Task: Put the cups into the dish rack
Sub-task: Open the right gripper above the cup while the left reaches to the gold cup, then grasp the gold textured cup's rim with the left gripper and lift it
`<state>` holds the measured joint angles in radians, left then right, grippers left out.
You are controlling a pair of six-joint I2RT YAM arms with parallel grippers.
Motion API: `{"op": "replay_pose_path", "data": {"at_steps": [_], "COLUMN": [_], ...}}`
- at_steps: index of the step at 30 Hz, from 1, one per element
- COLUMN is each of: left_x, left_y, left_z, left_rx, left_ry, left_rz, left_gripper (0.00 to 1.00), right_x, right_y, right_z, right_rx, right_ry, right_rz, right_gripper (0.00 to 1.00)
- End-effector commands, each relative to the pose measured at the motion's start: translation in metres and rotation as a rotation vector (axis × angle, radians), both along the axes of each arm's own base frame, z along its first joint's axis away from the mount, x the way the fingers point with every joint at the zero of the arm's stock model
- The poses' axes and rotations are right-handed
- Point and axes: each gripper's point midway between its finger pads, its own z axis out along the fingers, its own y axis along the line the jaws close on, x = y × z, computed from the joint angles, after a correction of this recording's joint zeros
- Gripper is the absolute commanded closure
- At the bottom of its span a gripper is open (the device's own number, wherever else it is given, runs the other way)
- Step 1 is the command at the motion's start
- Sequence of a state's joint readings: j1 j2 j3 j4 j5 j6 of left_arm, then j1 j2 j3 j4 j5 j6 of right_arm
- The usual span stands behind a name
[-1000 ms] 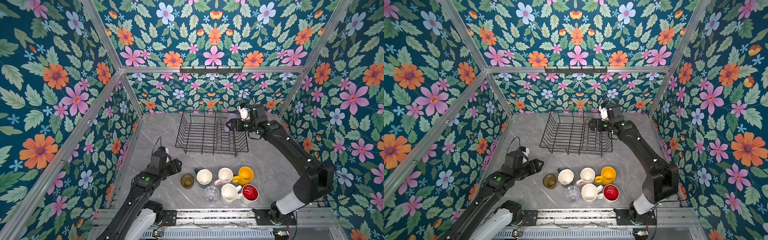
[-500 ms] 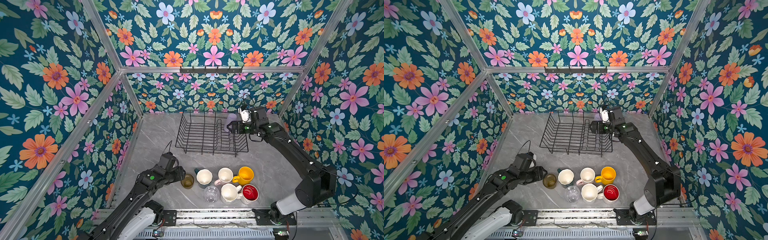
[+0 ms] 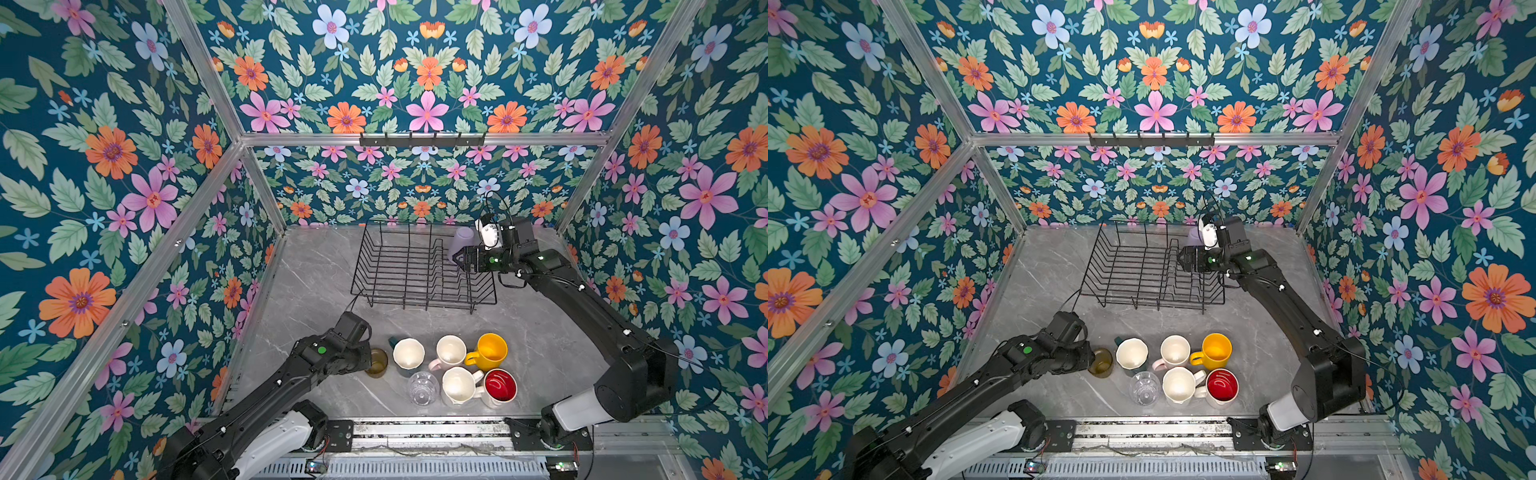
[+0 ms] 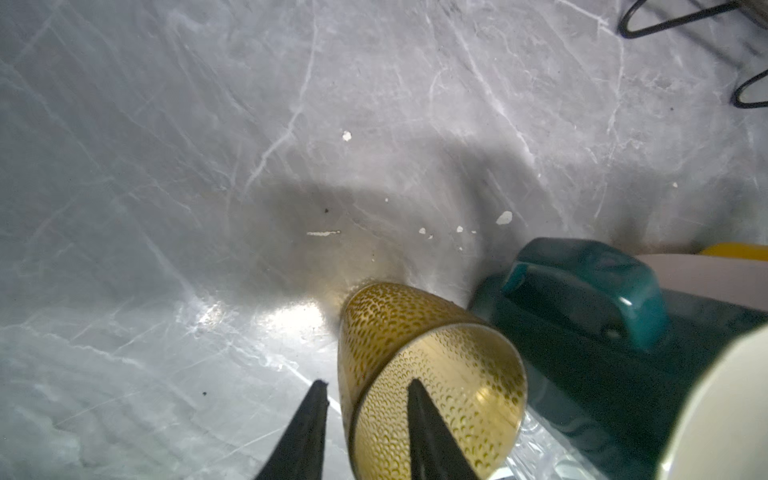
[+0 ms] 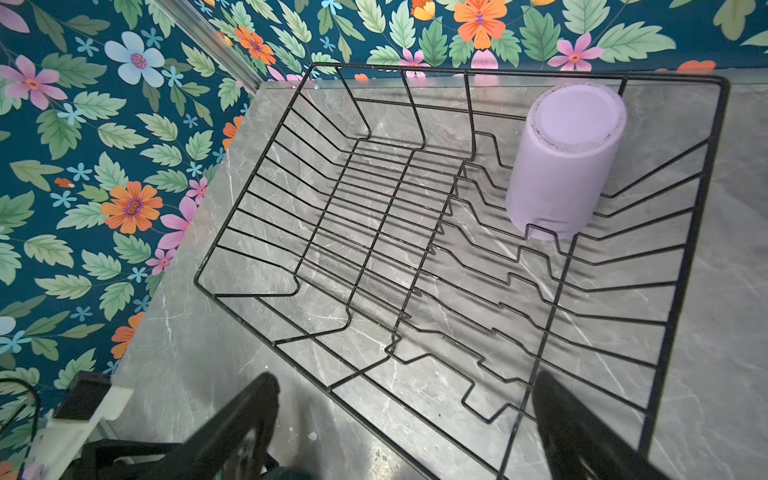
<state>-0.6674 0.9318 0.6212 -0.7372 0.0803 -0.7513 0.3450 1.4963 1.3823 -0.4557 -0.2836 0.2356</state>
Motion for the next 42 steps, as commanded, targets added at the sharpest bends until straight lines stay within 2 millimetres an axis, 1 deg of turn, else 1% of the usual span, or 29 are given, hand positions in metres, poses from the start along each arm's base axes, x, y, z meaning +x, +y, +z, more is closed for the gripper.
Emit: {"op": "replay_pose_path", "data": {"at_steps": [1,3,8,12,16,18,22,24,27,29,31,33,36,39,40,42], "left_x": [0.005,0.006,0.008,0.008,0.012,0.014,0.020,0.019,0.024,0.032,0.042,0.054,0.071,0.088,0.095,0.106], "left_y": [0.000,0.000,-0.002,-0.002,-0.001,0.002,0.013,0.020,0.035,0.052,0.061,0.061,0.049,0.045,0.041,0.027], "left_z": [-0.001,-0.003,-0.009,-0.010,-0.001,0.008,0.032,0.045,0.070,0.093,0.120,0.148,0.184,0.207,0.214,0.225], "left_rx": [0.013,0.023,0.033,0.052,0.060,0.073,0.116,0.142,0.206,0.273,0.293,0.267,0.203,0.206,0.196,0.148], "left_ry": [-0.015,-0.013,-0.006,0.004,-0.015,-0.036,-0.091,-0.106,-0.181,-0.264,-0.363,-0.476,-0.632,-0.733,-0.765,-0.814], "left_rz": [0.005,0.006,-0.006,-0.013,-0.009,-0.002,0.011,0.009,0.021,0.064,0.105,0.124,0.112,0.129,0.132,0.109], "left_gripper": [0.69,0.74,0.76,0.84,0.98,1.00,1.00,1.00,1.00,1.00,1.00,1.00,1.00,1.00,1.00,1.00], "right_x": [0.001,-0.001,-0.003,-0.005,-0.005,-0.005,-0.005,-0.006,-0.007,-0.008,-0.009,-0.010,-0.012,-0.014,-0.015,-0.019], "right_y": [0.002,0.003,0.004,0.006,0.007,0.009,0.012,0.017,0.021,0.024,0.027,0.031,0.036,0.039,0.040,0.043], "right_z": [0.010,0.009,0.009,0.008,0.006,0.007,0.009,0.012,0.015,0.017,0.018,0.020,0.021,0.021,0.022,0.025], "right_rx": [0.020,0.029,0.031,0.033,0.042,0.050,0.078,0.101,0.131,0.151,0.170,0.191,0.222,0.248,0.260,0.281], "right_ry": [-0.040,-0.038,-0.040,-0.037,-0.035,-0.033,-0.038,-0.036,-0.045,-0.046,-0.042,-0.042,-0.045,-0.051,-0.049,-0.049], "right_rz": [0.001,0.004,0.011,0.019,0.020,0.029,0.035,0.055,0.066,0.080,0.096,0.109,0.138,0.149,0.158,0.178], "right_gripper": [0.05,0.05,0.05,0.05,0.05,0.05,0.05,0.05,0.05,0.05,0.05,0.05,0.05,0.05,0.05,0.05]}}
